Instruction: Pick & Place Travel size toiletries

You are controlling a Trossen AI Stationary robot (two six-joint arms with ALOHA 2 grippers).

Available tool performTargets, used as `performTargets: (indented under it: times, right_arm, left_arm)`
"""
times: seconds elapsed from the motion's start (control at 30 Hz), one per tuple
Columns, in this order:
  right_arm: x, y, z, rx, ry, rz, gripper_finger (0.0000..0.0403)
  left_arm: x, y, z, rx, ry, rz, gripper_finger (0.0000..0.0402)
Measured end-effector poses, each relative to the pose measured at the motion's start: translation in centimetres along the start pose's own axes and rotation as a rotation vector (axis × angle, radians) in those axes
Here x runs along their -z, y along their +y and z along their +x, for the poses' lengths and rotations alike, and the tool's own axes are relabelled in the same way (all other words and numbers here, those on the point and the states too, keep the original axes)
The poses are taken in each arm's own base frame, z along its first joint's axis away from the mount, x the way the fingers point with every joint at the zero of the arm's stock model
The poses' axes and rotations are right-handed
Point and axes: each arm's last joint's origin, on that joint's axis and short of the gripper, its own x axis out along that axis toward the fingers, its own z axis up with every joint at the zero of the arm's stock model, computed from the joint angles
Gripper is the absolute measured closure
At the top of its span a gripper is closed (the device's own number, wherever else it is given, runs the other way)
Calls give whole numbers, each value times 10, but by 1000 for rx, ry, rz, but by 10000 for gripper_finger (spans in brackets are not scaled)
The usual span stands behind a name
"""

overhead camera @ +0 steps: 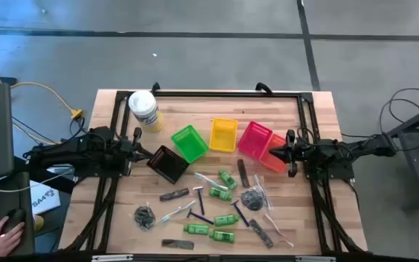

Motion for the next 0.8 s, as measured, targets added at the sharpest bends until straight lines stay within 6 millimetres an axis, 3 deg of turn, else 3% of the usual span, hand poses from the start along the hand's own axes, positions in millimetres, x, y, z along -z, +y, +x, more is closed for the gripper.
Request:
performTargets:
  times: [0.23,0.57,0.8]
  right_arm:
    - [-6,1,0,12,-63,12,399]
    - [-8,1,0,8,-82,17,399]
    - [-6,1,0,11,-68,12,399]
  left_arm:
    - [-1,0,0,-1,-11,-11,402]
    - [-11,1,-1,21,-110,-313,402]
    - [-9,5,2,-111,-94,-355,402]
